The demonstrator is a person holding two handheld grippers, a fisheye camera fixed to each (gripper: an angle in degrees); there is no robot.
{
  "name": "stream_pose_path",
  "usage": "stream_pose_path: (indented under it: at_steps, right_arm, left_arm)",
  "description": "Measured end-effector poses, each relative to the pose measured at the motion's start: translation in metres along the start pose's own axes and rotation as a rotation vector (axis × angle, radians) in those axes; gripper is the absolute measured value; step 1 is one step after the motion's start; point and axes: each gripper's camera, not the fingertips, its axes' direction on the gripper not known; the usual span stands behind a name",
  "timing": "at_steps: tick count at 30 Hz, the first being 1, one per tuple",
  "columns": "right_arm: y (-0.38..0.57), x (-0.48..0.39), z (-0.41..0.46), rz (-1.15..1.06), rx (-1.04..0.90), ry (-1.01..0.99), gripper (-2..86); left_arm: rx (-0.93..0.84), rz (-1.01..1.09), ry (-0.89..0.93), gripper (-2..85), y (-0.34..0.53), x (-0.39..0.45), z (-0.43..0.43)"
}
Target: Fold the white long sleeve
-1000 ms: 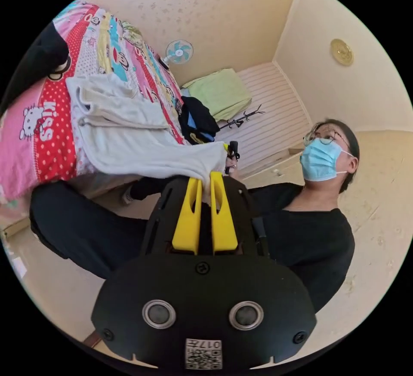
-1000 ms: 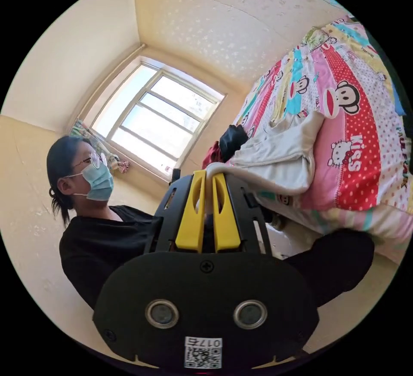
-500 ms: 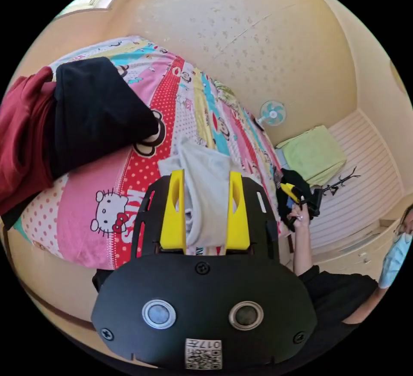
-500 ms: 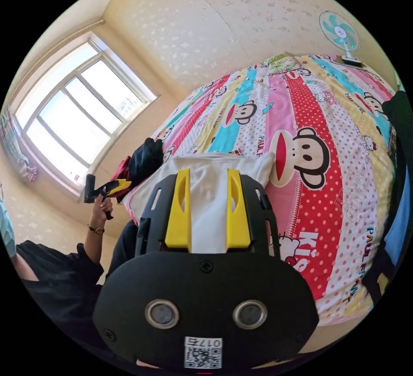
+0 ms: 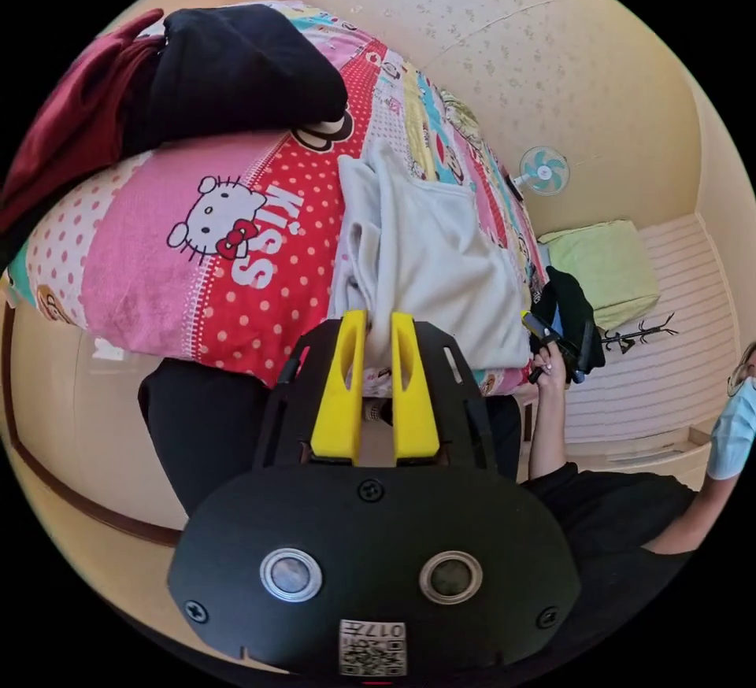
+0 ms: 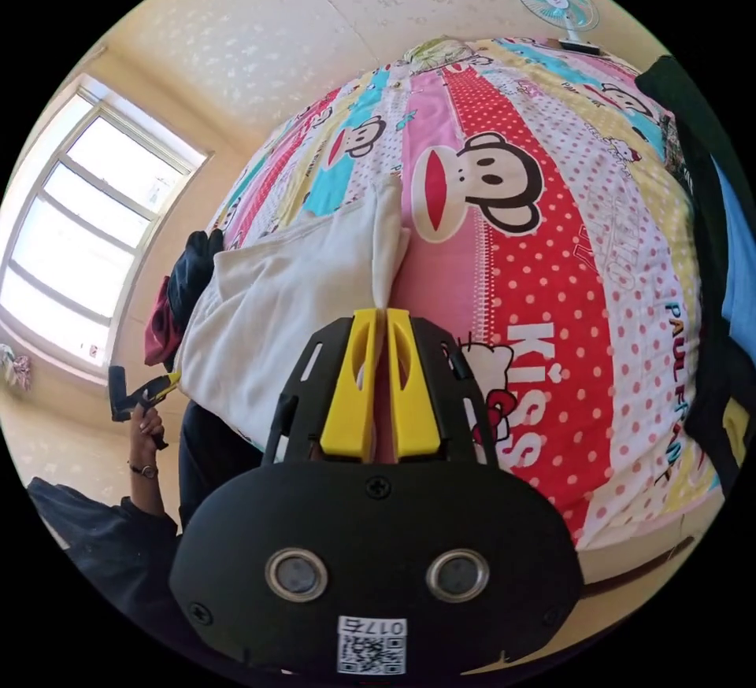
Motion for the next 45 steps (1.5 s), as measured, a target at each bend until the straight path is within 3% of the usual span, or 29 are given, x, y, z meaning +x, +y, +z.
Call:
stream_pose_path:
  at_steps: [4, 6, 10, 14, 17, 25, 30, 36, 39, 43, 45]
  right_arm:
    - [-0.019, -0.021, -0.010, 0.002, 0.107, 0.139, 11.4]
    - [-0.035, -0.029, -0.011, -0.020, 0.153, 0.117, 12.7]
    - [-0.083, -0.036, 0.030, -0.013, 0.024, 0.065, 13.5]
    - [-0.100, -0.047, 0.075, -0.006, -0.095, 0.123, 11.1]
    - [-0.095, -0.061, 0.077, -0.043, -0.099, 0.176, 7.3]
    - [-0.088, -0.109, 0.024, -0.092, 0.199, 0.122, 4.8]
    - [-0.111, -0.098, 0.070, 0.027, 0.033, 0.242, 9.2]
    - [-0.028, -0.191, 0.020, -0.278, 0.176, 0.045, 8.2]
    - [0.018, -0.231, 0.037, -0.415, 0.173, -0.052, 7.2]
    - [0.044, -0.235, 0.123, -0.360, -0.129, 0.074, 6.8]
    - [0.053, -0.232, 0.116, -0.379, -0.061, 0.063, 5.8]
  left_arm:
    - [0.138, 0.039, -0.052, 13.5, -0.021, 0.015, -0.026]
    - [0.169, 0.110, -0.068, 14.0, -0.059, 0.032, -0.028]
    - [0.055, 0.101, -0.095, 14.8, -0.129, 0.041, 0.019]
    - [-0.060, 0.105, -0.159, 7.6, -0.161, 0.053, 0.085]
    - [-0.058, 0.134, -0.304, 2.0, -0.150, 0.064, 0.099]
    - [0.316, 0.141, -0.197, 0.3, -0.102, 0.076, 0.009]
    - [0.226, -0.005, -0.179, 7.4, -0.116, 0.034, 0.030]
    - [0.228, -0.008, -0.103, 16.4, -0.024, 0.019, -0.010]
    - [0.188, -0.094, -0.050, 17.9, 0.035, 0.007, -0.008]
    - [0.163, -0.206, 0.015, 18.0, 0.075, -0.006, 0.008]
    - [0.144, -0.269, 0.128, 15.9, 0.075, -0.017, 0.022]
